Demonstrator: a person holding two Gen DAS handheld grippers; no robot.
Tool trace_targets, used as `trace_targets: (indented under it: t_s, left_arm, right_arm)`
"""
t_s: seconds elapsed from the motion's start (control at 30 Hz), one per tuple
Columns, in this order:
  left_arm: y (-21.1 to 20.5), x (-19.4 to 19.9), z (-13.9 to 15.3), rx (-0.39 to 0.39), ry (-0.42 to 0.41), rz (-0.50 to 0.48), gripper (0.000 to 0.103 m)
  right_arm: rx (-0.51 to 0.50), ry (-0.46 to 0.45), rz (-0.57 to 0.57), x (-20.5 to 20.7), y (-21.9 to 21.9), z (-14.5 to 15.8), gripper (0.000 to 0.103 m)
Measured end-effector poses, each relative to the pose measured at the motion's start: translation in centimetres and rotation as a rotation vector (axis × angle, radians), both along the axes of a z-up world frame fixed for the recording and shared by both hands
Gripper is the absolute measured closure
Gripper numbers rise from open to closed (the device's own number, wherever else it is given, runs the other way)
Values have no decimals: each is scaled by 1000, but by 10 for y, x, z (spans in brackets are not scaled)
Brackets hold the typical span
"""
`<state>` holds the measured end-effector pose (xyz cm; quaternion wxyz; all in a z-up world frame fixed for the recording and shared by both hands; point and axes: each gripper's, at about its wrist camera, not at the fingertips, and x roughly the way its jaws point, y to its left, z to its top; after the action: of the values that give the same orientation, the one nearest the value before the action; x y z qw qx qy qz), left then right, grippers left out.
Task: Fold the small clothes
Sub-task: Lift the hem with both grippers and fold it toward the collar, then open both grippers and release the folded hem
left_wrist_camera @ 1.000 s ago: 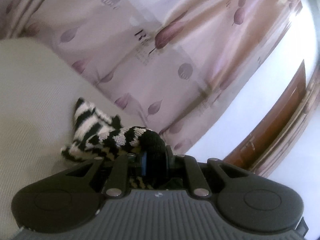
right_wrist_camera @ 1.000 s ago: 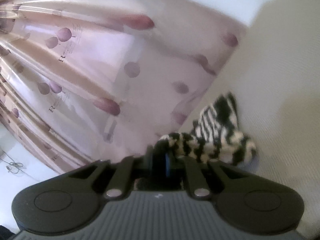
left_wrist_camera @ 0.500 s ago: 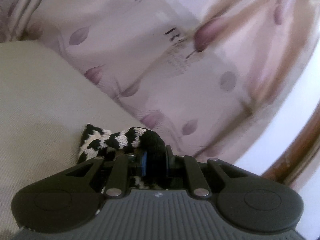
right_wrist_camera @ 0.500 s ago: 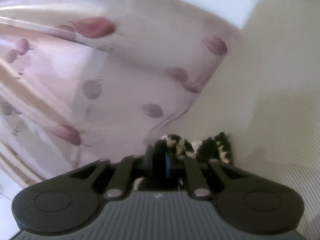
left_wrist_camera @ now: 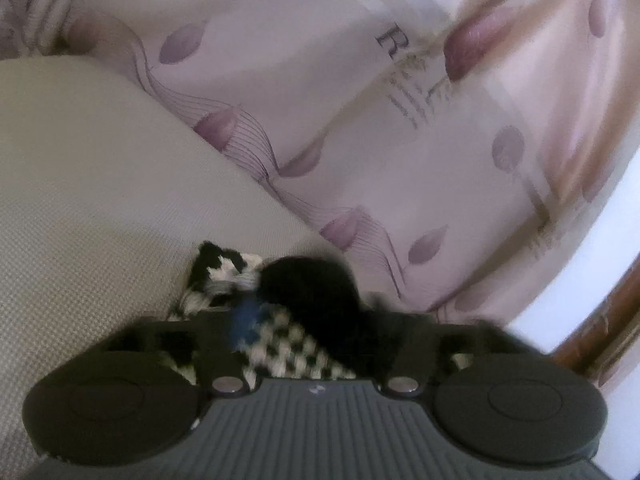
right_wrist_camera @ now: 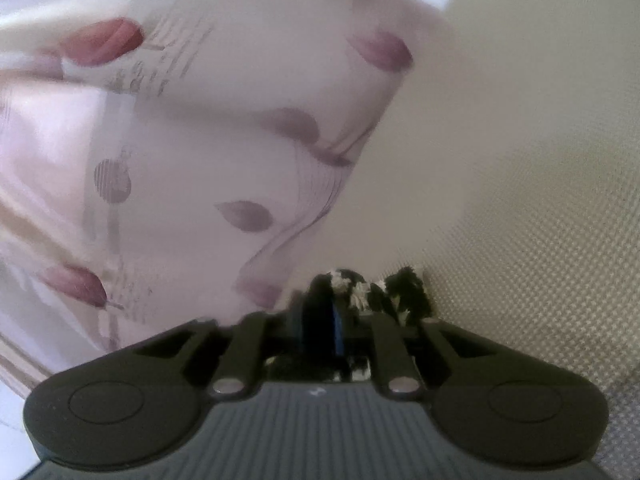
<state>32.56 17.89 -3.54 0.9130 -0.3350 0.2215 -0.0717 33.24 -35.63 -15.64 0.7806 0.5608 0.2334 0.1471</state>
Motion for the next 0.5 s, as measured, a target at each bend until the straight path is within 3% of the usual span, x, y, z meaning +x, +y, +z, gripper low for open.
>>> trace_targets:
  t_s: [0.03, 0.13, 0.27, 0.5]
  left_arm:
    - [2, -6, 2, -3, -32, 37, 1]
    - [13, -16, 11, 4, -88, 103, 0]
    - [28, -23, 16, 15, -66, 139, 0]
    - [21, -37, 11, 280, 22, 57, 9]
  right_arm:
    - [26, -5, -11, -3, -2, -1, 72]
    - [75, -73, -92, -20, -8, 5, 27]
    - [42, -146, -98, -42, -13, 24, 24]
    - [-490, -220, 77, -62, 49, 64, 25]
